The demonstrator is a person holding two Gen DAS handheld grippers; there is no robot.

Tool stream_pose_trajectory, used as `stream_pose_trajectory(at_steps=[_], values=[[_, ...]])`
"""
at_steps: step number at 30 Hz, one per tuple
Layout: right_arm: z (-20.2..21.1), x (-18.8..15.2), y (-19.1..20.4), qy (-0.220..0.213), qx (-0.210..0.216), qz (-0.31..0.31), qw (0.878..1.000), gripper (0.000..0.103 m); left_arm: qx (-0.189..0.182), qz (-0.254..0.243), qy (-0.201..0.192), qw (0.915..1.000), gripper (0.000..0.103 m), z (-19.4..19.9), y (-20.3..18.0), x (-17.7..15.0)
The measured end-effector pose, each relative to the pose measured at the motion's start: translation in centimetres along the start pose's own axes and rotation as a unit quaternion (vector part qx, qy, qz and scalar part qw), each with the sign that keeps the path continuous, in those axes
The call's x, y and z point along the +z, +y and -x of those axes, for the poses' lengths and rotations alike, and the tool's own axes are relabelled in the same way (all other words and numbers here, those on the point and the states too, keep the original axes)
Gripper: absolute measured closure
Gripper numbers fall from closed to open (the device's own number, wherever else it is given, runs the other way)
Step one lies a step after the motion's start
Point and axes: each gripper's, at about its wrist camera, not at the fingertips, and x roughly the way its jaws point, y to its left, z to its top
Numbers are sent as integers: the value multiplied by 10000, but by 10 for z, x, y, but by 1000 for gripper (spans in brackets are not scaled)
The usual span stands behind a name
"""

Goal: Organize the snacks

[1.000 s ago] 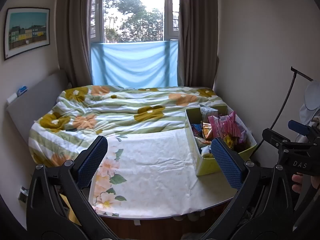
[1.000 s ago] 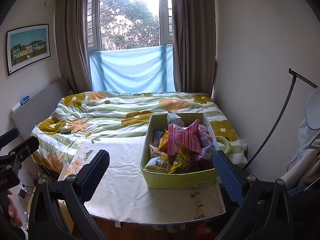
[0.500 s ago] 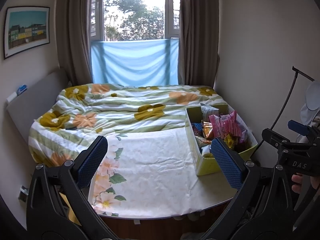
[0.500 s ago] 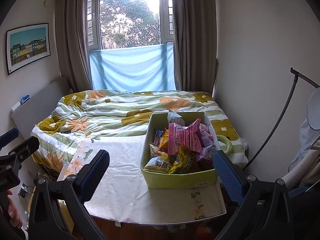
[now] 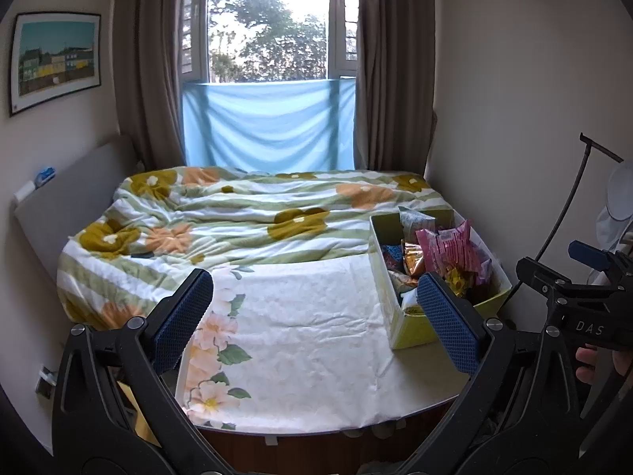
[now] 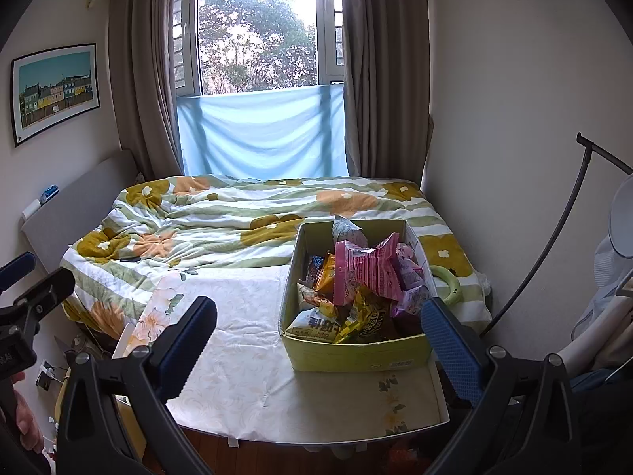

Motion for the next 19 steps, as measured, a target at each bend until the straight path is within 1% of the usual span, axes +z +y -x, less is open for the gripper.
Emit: stream_pose_trajectory(at_steps=[8, 19], values=[[-1, 1, -1, -3, 1, 5, 10000, 0, 119, -77, -158, 9998, 0, 6, -2, 0], [-2, 1, -1, 10, 2, -1, 10000, 0, 169, -25, -173, 9997, 1, 8, -1, 0]])
